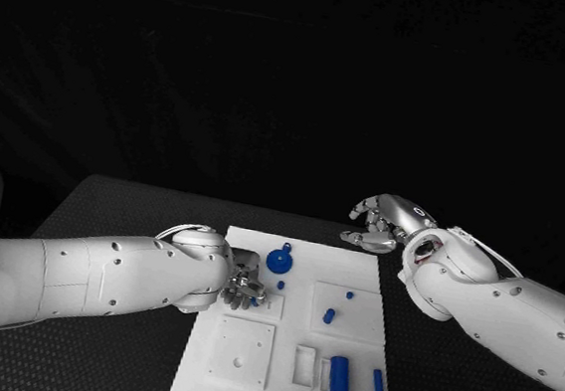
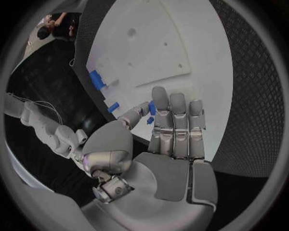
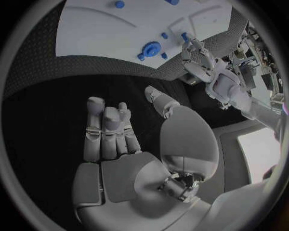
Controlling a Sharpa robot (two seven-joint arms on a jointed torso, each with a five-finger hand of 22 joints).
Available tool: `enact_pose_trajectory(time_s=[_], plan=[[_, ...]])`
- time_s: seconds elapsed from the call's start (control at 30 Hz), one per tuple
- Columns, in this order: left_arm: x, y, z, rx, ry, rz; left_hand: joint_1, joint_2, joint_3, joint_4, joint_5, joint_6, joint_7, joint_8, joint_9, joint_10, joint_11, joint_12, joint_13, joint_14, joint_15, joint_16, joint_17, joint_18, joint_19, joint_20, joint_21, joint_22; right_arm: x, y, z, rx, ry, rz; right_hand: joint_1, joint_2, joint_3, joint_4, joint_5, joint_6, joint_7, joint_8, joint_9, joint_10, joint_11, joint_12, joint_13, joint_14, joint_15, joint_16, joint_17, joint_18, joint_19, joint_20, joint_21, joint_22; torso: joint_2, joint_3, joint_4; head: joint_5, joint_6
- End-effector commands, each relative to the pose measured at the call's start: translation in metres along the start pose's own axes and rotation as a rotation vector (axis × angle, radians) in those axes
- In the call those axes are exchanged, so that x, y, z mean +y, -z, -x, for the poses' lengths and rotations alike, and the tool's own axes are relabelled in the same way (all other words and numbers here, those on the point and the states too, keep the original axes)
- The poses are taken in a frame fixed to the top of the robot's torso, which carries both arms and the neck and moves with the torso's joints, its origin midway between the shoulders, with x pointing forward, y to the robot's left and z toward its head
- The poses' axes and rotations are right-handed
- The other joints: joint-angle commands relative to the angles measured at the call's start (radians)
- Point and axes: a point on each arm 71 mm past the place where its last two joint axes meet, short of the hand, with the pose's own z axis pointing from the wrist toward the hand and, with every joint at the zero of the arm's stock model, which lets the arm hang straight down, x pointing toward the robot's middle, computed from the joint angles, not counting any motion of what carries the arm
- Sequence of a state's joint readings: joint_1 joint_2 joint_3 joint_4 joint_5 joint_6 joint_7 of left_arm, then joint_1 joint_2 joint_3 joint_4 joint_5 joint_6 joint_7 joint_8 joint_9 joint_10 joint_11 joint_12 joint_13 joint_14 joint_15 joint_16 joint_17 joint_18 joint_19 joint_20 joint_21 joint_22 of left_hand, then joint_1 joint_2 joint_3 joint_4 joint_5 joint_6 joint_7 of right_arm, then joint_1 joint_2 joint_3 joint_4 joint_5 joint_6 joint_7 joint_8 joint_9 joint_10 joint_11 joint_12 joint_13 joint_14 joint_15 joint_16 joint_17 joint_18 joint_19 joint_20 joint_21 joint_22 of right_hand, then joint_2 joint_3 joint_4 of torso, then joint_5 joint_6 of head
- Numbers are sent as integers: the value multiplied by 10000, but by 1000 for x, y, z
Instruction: Assemble the parts on the task board
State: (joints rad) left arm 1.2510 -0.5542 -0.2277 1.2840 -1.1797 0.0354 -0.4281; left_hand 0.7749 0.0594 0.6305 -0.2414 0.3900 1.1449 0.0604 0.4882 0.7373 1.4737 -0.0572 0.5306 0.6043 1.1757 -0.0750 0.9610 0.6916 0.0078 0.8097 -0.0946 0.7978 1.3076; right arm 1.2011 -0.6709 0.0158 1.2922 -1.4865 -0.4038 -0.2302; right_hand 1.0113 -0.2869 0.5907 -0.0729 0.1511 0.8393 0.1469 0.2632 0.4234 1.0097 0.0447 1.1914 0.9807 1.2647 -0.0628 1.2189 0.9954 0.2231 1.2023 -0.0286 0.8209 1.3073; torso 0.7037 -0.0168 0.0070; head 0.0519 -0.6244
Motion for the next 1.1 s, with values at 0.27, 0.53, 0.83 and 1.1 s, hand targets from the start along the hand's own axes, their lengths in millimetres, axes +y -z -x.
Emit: enact_pose_trajectory(time_s=[0.27, 0.53, 0.83, 1.1], plan=[[-3, -4, -14, 781, -381, 144, -42, 385, -13, -183, 415, 758, -722, 155, 64, -235, -297, 238, 113, 50, -27, 212, -21, 43, 71, -792, 105, 167, 1, 0, -1, 107, 49, 49, 82, -12, 0, 40, -67, -75, 119, 45, -11, -41, -2, 52, -22, 23, -36, -39, -12, 387, 28, -72, -43, 172, 6, -3, -20, -19, -2], [-5, -5, -16, 864, -418, 108, -73, 410, -7, -214, 452, 752, -725, 173, 73, -243, -298, 262, 125, 46, -30, 234, -25, 44, 69, -794, 111, 166, 2, 0, -1, 112, 46, 59, 85, -12, -1, 44, -66, -76, 119, 45, -12, -41, -2, 54, -26, 23, -36, -40, -12, 387, 28, -72, -44, 173, 0, -9, 6, -45, -5], [-3, -5, -14, 709, -334, 141, -99, 414, -3, -222, 410, 733, -723, 184, 79, -261, -301, 276, 131, 34, -32, 244, -36, 46, 73, -797, 118, 162, 2, 0, -1, 125, 50, 58, 86, -10, -3, 49, -66, -75, 119, 45, -12, -43, -2, 57, -31, 24, -36, -41, -13, 387, 28, -72, -46, 173, -1, -13, -3, -41, -12], [-1, -3, -14, 707, -112, 93, -143, 492, 25, -204, 437, 707, -717, 200, 89, -289, -302, 288, 134, 15, -30, 254, -56, 43, 66, -796, 119, 155, 2, -1, -1, 125, 48, 69, 91, -9, -3, 52, -60, -76, 120, 45, -13, -44, -2, 59, -36, 24, -36, -43, -13, 387, 28, -72, -48, 173, -2, -15, 7, -32, -6]])
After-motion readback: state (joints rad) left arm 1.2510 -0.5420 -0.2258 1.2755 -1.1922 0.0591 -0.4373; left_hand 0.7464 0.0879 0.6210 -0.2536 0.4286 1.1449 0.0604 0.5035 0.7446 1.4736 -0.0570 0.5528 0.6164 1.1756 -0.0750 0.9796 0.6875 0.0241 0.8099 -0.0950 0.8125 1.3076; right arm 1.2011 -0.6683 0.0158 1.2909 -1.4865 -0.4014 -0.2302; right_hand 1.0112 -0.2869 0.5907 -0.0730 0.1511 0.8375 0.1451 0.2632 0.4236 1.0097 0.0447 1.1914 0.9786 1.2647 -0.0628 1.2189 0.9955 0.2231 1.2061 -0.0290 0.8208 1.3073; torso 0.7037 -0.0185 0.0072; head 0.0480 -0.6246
